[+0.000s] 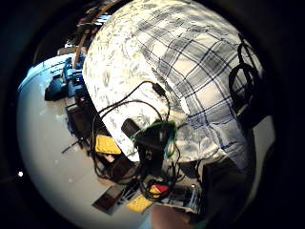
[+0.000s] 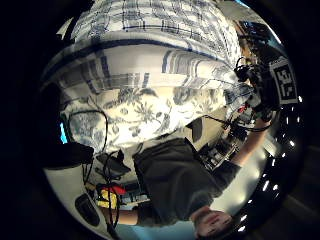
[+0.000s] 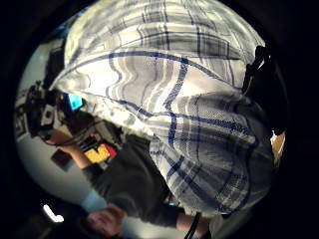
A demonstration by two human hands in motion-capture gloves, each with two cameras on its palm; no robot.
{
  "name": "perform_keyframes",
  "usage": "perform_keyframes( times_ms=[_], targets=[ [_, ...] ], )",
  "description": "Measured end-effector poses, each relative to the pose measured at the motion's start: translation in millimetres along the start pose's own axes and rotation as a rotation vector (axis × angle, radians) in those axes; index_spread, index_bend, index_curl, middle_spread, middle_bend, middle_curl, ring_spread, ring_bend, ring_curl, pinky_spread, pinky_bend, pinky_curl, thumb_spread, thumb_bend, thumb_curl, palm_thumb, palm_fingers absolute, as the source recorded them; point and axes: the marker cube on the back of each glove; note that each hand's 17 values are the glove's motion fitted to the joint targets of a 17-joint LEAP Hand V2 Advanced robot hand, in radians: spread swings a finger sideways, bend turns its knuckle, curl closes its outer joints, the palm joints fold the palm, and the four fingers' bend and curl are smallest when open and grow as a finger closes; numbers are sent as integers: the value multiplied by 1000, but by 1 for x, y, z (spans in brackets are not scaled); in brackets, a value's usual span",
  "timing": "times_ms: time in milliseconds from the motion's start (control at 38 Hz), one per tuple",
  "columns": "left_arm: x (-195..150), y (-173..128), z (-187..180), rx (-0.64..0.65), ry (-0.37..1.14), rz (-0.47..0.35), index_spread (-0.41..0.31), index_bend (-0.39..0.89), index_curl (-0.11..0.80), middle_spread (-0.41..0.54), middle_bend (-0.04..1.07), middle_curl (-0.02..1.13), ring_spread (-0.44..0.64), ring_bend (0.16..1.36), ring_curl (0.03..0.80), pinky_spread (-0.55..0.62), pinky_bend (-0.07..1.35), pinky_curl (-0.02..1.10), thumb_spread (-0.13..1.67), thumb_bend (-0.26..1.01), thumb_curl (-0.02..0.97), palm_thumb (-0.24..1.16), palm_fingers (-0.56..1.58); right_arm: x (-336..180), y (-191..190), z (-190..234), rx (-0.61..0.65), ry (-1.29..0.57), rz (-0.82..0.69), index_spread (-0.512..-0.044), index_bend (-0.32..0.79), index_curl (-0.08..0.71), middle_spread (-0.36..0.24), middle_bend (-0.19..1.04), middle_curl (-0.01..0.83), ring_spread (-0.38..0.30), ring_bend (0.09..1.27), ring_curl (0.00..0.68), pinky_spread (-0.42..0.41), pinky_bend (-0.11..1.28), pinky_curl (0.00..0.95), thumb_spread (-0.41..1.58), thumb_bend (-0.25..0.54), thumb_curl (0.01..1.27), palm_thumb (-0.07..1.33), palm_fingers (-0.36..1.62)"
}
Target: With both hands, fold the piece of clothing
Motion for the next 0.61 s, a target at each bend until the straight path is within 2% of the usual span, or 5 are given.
perform_keyframes(
  times_ms=[158,263,369,474,605],
  targets=[
    [-8,10,-36,17,23,3,-245,151,383,-295,317,535,-338,529,427,-422,503,370,1584,244,377,750,1198,9,8,-58,-33,-18,23,-251,155,341,-179,389,492,-228,645,444,-277,572,406,872,38,542,1065,1225],
    [-24,-20,-62,11,46,-86,-252,162,396,-300,340,548,-341,559,438,-422,470,367,1575,227,394,714,1234,23,-21,-105,36,6,111,-252,154,350,-182,390,497,-226,650,451,-271,543,403,857,17,558,1068,1213],
    [-25,-22,-78,-51,27,-221,-256,162,405,-304,350,560,-343,573,446,-423,463,369,1575,218,409,692,1233,17,-33,-137,127,87,252,-253,154,359,-183,387,503,-221,644,454,-271,530,404,846,1,574,1076,1209],
    [-36,-56,-73,-101,-6,-324,-258,166,415,-304,359,571,-344,580,452,-409,447,370,1576,214,423,679,1222,8,-59,-148,154,176,308,-255,164,370,-185,381,504,-223,628,453,-277,506,400,808,-21,587,1066,1205],
    [-46,-103,-50,-250,32,-299,-261,167,427,-303,364,581,-344,590,457,-397,426,373,1580,213,439,666,1214,17,-114,-141,124,222,398,-258,168,381,-190,385,505,-223,619,453,-281,474,392,804,-18,594,1073,1235]
  ],
)
